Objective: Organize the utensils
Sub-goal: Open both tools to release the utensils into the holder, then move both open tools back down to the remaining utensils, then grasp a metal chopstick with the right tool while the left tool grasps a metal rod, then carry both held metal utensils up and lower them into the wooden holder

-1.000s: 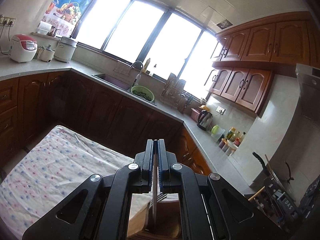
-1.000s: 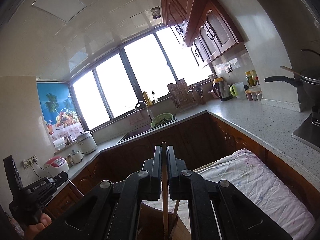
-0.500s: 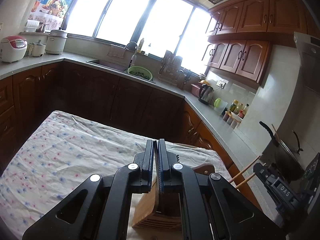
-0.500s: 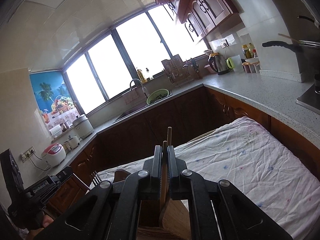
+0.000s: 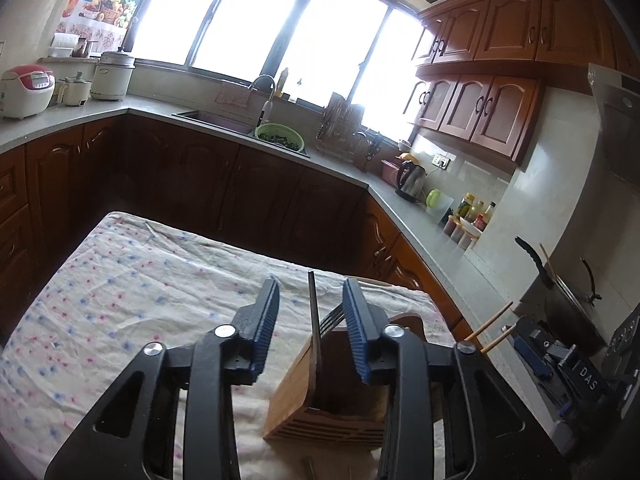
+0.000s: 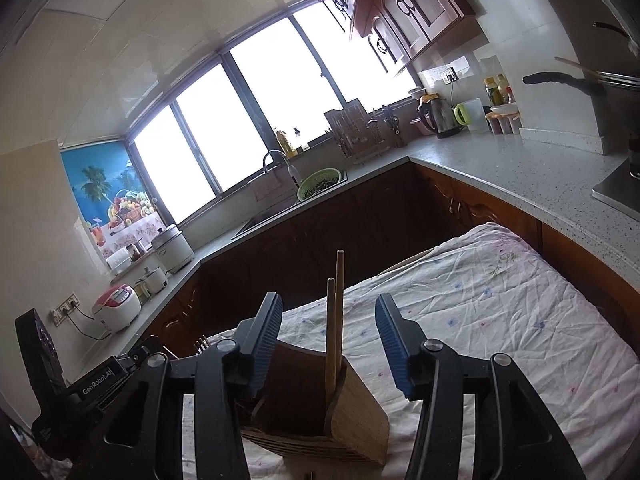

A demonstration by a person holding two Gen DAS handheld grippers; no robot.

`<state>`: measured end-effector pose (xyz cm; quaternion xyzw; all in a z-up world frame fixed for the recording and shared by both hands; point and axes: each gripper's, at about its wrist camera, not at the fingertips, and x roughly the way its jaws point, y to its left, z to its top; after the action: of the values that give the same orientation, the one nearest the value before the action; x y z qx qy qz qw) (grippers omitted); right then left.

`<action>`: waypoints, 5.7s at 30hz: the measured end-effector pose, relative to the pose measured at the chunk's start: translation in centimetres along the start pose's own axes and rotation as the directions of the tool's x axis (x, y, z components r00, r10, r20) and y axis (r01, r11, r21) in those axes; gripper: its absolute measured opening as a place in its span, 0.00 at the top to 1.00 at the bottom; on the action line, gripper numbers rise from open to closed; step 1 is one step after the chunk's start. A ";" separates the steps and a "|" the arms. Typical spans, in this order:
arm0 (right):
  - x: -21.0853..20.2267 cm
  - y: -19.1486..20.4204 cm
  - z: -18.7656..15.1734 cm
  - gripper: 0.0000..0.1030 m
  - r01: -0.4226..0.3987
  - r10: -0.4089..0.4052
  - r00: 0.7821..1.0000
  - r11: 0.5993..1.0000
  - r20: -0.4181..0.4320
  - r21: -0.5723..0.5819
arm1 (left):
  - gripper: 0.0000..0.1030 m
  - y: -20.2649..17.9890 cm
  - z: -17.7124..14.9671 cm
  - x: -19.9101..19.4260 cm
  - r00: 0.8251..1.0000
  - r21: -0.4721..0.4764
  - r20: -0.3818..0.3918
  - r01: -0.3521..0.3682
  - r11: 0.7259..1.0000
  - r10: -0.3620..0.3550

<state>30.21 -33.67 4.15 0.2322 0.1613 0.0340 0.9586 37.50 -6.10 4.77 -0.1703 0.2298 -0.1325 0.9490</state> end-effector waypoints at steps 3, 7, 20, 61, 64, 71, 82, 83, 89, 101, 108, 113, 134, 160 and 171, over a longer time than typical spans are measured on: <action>-1.2 -0.1 0.0 0.34 -0.001 0.001 1.000 1.000 0.005 0.005 | 0.21 0.2 -0.4 -1.9 1.000 -0.014 0.019 -0.002 1.000 0.002; -3.3 -0.4 -0.7 0.13 -0.011 0.010 1.000 1.000 0.020 0.011 | 0.00 1.0 -1.6 -4.4 0.999 -0.014 0.021 -0.025 1.000 0.025; -8.8 -1.4 -5.8 0.06 0.000 0.001 0.998 1.000 -0.069 0.006 | 0.00 4.2 -6.4 -10.0 0.992 0.001 -0.086 -0.091 0.996 0.090; -7.5 -1.2 -13.2 0.45 0.037 -0.066 0.959 0.993 -0.276 -0.112 | 0.24 2.9 -14.9 -7.3 0.917 0.181 -0.339 -0.157 0.971 0.212; -5.8 -1.7 -13.7 0.51 0.041 -0.071 0.944 0.994 -0.324 -0.100 | 0.26 2.7 -15.8 -5.5 0.900 0.176 -0.389 -0.138 0.975 0.198; -4.2 -2.6 -14.1 0.51 0.047 -0.073 0.932 0.996 -0.355 -0.079 | 0.30 1.6 -17.6 -1.6 0.857 0.209 -0.468 -0.130 0.969 0.216; -3.1 -3.9 -13.1 0.51 0.054 -0.066 0.933 0.998 -0.354 -0.044 | 0.35 1.2 -19.3 0.7 0.820 0.353 -0.456 -0.191 0.916 0.346; -2.9 -3.9 -13.1 0.51 0.052 -0.064 0.933 0.998 -0.355 -0.044 | 0.35 1.3 -19.2 0.5 0.818 0.358 -0.455 -0.193 0.914 0.351; -1.2 -3.0 -13.6 0.52 0.030 -0.051 0.924 0.998 -0.379 -0.062 | 0.39 3.9 -17.7 -0.6 0.824 0.185 -0.522 -0.144 0.972 0.222; 4.8 -0.9 -15.2 0.81 0.051 -0.129 0.867 0.984 -0.481 -0.171 | 0.49 2.7 -17.9 0.7 0.825 0.225 -0.501 -0.169 0.960 0.262; 6.4 0.3 -16.8 0.86 0.063 -0.207 0.830 0.957 -0.518 -0.282 | 0.74 0.6 -19.2 0.6 0.835 0.347 -0.449 -0.165 0.923 0.318; 6.3 0.2 -16.9 0.95 0.055 -0.218 0.826 0.949 -0.519 -0.311 | 0.92 0.6 -19.0 0.6 0.841 0.331 -0.464 -0.127 0.935 0.278; 0.8 -0.3 -13.8 0.96 -0.006 -0.072 0.888 0.986 -0.453 -0.169 | 0.95 3.0 -17.7 0.9 0.793 0.150 -0.593 -0.057 0.987 0.136; -0.8 0.0 -12.3 0.94 -0.043 -0.024 0.891 0.990 -0.453 -0.136 | 0.97 2.2 -14.2 -5.2 0.886 0.199 -0.456 0.009 0.980 0.085; 5.8 1.8 -17.6 0.86 -0.009 -0.156 0.794 0.963 -0.588 -0.268 | 0.97 4.3 -12.9 -6.3 0.901 0.146 -0.429 0.002 0.989 0.061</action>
<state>29.96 -23.59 -11.51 0.0765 0.4615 0.0894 0.8793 26.61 -3.56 -5.21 -0.0647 0.4271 -0.1687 0.8860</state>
